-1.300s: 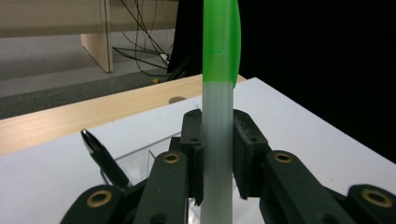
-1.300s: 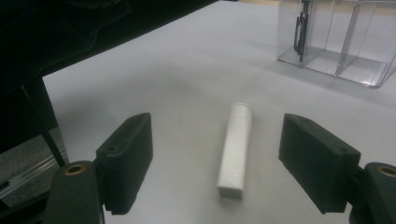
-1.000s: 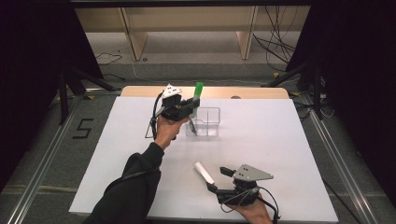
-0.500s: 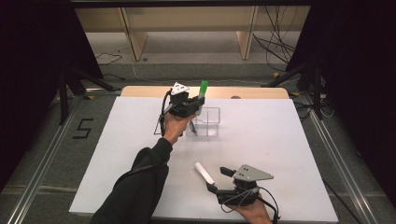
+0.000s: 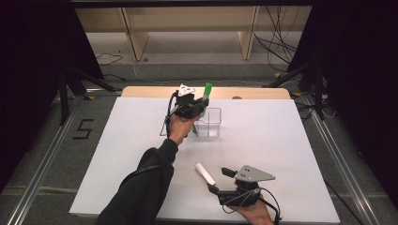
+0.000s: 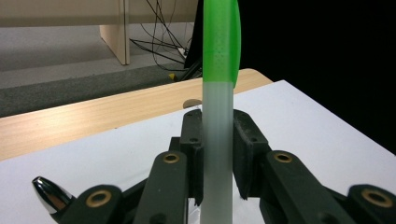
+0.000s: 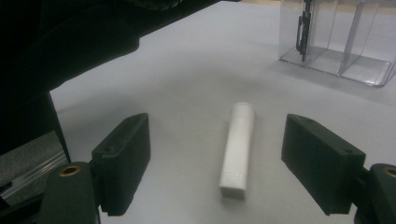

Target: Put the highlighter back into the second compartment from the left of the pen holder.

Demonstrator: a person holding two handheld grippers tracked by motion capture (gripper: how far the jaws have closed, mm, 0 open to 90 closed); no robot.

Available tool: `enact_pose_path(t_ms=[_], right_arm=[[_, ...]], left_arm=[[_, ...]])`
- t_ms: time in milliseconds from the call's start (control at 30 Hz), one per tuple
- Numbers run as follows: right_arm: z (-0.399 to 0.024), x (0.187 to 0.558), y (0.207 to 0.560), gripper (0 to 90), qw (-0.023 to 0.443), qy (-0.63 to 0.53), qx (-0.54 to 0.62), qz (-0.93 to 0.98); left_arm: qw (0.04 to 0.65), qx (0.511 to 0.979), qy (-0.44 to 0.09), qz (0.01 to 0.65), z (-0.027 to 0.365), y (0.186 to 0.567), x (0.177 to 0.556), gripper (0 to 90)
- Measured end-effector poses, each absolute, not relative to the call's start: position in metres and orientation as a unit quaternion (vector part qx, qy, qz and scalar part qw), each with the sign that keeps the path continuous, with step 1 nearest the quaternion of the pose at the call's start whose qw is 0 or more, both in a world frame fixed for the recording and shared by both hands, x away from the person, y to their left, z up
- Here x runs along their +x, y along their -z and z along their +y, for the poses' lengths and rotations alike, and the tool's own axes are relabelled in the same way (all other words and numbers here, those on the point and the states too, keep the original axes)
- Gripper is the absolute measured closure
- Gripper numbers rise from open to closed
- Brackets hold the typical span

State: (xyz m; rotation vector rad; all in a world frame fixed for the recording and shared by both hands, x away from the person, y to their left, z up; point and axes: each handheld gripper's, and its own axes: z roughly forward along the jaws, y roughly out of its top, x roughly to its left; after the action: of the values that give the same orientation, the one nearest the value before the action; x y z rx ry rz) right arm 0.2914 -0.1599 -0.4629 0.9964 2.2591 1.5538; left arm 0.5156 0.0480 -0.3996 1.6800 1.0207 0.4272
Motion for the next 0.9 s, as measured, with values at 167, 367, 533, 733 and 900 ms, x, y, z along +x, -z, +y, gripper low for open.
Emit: enact_pose_path(t_ms=[167, 367, 533, 733, 900], right_arm=[[-0.159, 0.291, 0.463, 24.9, 0.111, -0.528, 0.338, 0.771], [-0.159, 0.291, 0.463, 25.0, 0.112, -0.526, 0.337, 0.773], [-0.159, 0.291, 0.463, 25.1, 0.112, -0.526, 0.336, 0.773], [-0.159, 0.291, 0.463, 25.2, 0.112, -0.526, 0.334, 0.774], [-0.158, 0.291, 0.463, 25.3, 0.113, -0.525, 0.332, 0.775]], left_arm=[[0.532, 0.708, -0.182, 0.427, 0.045, 0.403, 0.516, 76.2], [0.526, 0.709, -0.186, 0.431, 0.044, 0.409, 0.516, 76.1], [0.521, 0.713, -0.186, 0.431, 0.044, 0.414, 0.515, 76.1], [0.517, 0.716, -0.187, 0.429, 0.043, 0.415, 0.515, 76.1], [0.515, 0.717, -0.189, 0.430, 0.043, 0.416, 0.515, 76.0]])
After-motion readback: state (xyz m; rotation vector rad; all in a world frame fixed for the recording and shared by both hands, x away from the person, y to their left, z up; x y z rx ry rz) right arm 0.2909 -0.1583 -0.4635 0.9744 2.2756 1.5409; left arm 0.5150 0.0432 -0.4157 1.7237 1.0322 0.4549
